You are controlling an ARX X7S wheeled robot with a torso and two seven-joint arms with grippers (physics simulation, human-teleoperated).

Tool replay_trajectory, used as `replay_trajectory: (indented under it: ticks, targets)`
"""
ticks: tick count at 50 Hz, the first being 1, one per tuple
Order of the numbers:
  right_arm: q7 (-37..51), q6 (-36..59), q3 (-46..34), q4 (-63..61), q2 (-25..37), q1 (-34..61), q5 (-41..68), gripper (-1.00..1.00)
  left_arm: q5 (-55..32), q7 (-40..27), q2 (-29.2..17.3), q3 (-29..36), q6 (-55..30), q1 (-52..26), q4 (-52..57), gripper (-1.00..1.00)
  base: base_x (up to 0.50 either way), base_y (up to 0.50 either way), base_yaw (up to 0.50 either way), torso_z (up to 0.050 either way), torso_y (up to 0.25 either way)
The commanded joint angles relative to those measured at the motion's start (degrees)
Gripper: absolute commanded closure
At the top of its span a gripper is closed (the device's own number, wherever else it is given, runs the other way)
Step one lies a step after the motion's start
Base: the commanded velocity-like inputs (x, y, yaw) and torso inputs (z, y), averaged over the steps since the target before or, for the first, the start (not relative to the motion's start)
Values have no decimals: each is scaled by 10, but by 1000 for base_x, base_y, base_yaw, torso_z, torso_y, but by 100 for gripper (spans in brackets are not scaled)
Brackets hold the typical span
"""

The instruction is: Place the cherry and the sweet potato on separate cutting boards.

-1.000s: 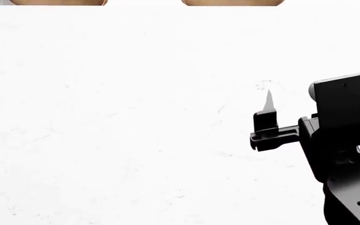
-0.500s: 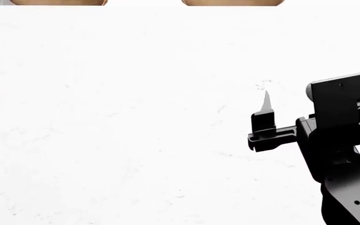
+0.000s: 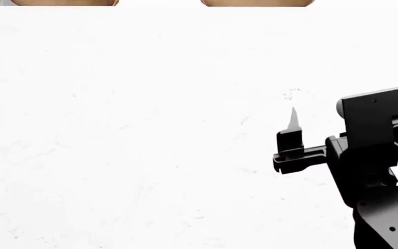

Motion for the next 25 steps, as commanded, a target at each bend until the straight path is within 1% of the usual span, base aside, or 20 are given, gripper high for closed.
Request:
replay_trajectory:
  ticks: [1, 7, 8, 20, 25]
  targets:
    - [1, -4, 2, 0, 2, -8, 1, -100, 1, -9, 2, 0, 1, 11, -21, 100, 0, 0, 3, 0, 0]
    - [1, -5, 3, -1, 3, -9, 2, -100, -2, -8, -5, -1, -11, 8, -5, 100, 0, 0, 0, 0, 0]
    - [1, -4, 3, -1, 3, -9, 2, -100, -2, -10, -5, 1, -14, 7, 1, -100, 0, 0, 0, 0, 0]
    - [-6, -2, 8, 3, -3, -7, 15, -100, -12, -27, -8, -3, -53, 0, 75, -100, 0, 0, 0, 0, 0]
    - [-7, 0, 6, 3, -5, -5, 12, -100, -24, -34, -15, -5, -92, -14, 140, -100, 0, 0, 0, 0, 0]
